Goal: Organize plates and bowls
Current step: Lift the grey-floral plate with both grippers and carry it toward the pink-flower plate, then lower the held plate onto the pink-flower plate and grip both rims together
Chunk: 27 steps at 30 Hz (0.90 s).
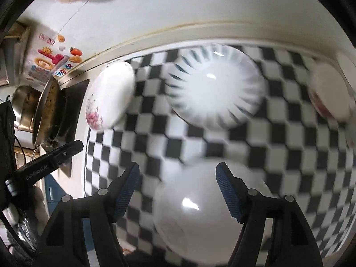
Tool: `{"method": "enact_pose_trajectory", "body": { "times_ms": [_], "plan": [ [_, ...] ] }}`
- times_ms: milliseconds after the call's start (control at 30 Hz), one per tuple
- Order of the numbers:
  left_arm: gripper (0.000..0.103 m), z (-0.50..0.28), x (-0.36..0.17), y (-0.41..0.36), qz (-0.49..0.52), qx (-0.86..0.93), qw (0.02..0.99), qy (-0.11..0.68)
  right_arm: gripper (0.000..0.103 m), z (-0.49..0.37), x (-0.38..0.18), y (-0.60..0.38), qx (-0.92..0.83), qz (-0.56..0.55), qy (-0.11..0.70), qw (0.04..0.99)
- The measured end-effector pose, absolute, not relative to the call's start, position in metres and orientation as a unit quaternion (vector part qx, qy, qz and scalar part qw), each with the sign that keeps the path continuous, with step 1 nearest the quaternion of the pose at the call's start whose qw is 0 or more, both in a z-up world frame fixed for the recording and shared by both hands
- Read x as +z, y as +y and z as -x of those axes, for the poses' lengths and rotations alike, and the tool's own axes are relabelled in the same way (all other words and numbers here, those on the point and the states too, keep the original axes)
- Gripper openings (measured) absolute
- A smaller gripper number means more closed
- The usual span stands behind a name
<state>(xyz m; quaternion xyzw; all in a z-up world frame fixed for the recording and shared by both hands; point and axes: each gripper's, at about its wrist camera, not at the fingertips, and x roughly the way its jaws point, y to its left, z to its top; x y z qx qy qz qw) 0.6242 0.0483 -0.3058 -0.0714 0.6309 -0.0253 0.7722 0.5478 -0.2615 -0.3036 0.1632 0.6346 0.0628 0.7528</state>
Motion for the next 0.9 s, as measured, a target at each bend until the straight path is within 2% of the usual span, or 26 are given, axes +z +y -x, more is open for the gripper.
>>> {"method": "enact_pose_trajectory", "body": {
  "times_ms": [267,333,433,600,800,900],
  "plan": [
    [0.043,-0.710,-0.383,0.147,0.151,-0.011,0.733,0.664,0.073,-0.674,-0.370,-0.161,0.082,-0.144,0.672,0.721],
    [0.042,-0.722,-0.399,0.155,0.155,-0.020,0.723,0.673,0.068,-0.699,-0.392,-0.141,0.080,-0.127,0.688,0.710],
    [0.041,-0.737,-0.418,0.159,0.147,-0.025,0.713,0.685,0.067,-0.720,-0.417,-0.127,0.070,-0.119,0.707,0.694],
    [0.039,-0.750,-0.416,0.147,0.119,-0.048,0.721,0.681,0.064,-0.737,-0.436,-0.118,0.057,-0.116,0.722,0.680],
    [0.033,-0.745,-0.408,0.136,0.083,-0.046,0.734,0.673,0.033,-0.743,-0.436,-0.109,0.033,-0.103,0.719,0.686],
    [0.033,-0.737,-0.404,0.133,0.085,-0.053,0.731,0.675,0.027,-0.738,-0.435,-0.119,0.027,-0.128,0.708,0.694]
  ]
}}
